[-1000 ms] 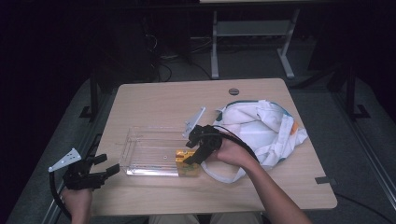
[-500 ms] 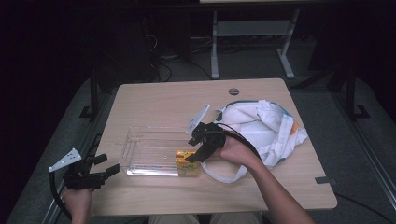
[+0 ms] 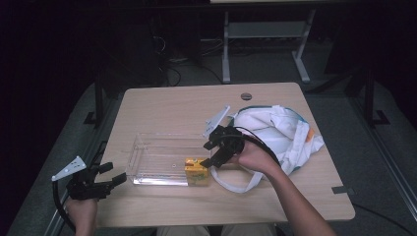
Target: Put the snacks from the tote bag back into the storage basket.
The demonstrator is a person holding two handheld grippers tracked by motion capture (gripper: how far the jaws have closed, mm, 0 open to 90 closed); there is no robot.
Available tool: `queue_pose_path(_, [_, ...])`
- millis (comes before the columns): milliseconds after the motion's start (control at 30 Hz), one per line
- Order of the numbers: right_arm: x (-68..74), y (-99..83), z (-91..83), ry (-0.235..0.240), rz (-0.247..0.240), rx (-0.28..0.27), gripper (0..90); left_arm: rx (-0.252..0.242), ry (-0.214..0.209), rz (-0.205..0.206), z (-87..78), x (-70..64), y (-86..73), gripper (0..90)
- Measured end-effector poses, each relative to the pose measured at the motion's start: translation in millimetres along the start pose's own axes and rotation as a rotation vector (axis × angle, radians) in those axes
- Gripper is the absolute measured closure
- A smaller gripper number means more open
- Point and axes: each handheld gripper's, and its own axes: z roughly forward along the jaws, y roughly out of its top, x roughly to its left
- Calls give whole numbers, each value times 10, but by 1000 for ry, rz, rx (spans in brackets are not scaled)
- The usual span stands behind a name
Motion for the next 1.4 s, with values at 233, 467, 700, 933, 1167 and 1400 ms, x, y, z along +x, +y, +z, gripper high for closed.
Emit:
queue_pose_path(233, [-13,-46,-68,-17,7,-10,346,-1,1,-1,0,-2,0,127])
queue_pose_path(467, [-51,-114,-145,-35,28,-19,348,1,2,-4,-2,0,-2,127])
queue_pose_path(700, [-89,-218,-225,-54,49,-30,347,0,0,-6,5,0,-5,127])
queue_pose_path(933, [-118,-335,-307,-77,67,-37,348,5,2,-4,5,-1,-4,126])
queue_pose_path(1167, [-133,-440,-363,-88,84,-39,346,6,4,-9,11,-2,-7,127])
queue_pose_path(1400, [-141,-538,-422,-108,98,-40,346,6,3,-4,5,3,-8,126])
